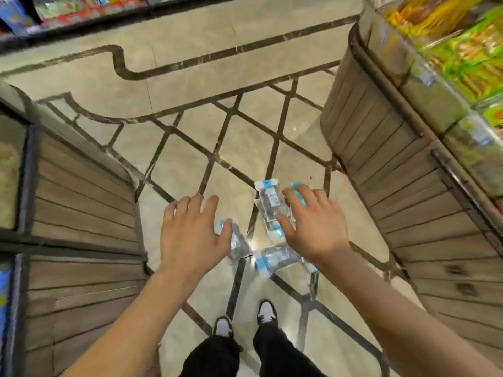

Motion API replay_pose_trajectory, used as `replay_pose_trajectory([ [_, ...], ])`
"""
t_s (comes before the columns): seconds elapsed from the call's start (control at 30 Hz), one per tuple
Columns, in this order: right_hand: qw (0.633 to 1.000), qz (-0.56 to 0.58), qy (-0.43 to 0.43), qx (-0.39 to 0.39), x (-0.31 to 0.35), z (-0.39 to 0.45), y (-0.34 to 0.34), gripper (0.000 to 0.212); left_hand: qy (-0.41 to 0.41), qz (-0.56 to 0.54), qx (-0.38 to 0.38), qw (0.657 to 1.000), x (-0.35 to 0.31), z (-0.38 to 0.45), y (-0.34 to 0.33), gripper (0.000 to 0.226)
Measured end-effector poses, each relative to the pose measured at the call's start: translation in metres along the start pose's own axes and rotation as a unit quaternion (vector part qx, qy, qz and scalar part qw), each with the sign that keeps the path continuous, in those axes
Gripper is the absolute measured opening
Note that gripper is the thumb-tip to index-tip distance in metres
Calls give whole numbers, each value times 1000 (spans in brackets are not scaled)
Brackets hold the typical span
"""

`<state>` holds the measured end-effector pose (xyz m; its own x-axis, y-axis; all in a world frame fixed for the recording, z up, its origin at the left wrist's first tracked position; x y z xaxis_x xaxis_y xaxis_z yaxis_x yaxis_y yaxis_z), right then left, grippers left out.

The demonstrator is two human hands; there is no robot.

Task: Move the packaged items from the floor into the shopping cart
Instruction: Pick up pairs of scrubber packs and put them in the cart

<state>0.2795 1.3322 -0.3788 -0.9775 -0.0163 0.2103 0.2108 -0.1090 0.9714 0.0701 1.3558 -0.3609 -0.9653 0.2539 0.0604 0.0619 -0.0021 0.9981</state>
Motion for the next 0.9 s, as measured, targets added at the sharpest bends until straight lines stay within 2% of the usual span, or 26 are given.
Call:
replay_pose_trajectory([
  [0.07,1000,3,-8,4,-9,4,-45,44,-8,-6,8,1000,1,18,-46,55],
  [0.13,998,13,-31,50,-18,3,-105,47,-18,-6,31,999,-1,30,-104,55],
  [0.27,983,41,-97,148,-34,-17,-241,46,-23,-18,121,992,-5,38,-241,56],
  [0.37,970,39,-124,205,-49,-37,-340,45,-10,16,195,981,-2,40,-344,58],
  [0.6,917,0,-201,346,-103,-80,-557,50,-7,59,252,966,-4,41,-557,50],
  [0.7,868,16,-286,405,-129,-102,-634,49,20,69,288,955,0,47,-635,49],
  [0.77,827,67,-403,385,-145,-119,-672,53,32,75,307,948,3,51,-682,55],
  [0.83,780,131,-533,299,-158,-131,-700,69,59,77,334,938,11,52,-724,63],
  [0.9,731,169,-627,211,-166,-140,-723,88,98,71,357,926,21,51,-760,75],
])
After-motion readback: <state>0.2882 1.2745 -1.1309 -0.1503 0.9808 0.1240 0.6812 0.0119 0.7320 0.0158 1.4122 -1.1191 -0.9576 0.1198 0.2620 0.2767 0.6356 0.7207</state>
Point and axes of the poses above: each hand's wrist, its own z-axis towards the middle knuckle, its own y-axis out of the back of the hand, x = y × z, the point moved 9 cm from there along z, towards the middle knuckle, and after that the axes turned 4 degrees about z, right-handed, at the moved point
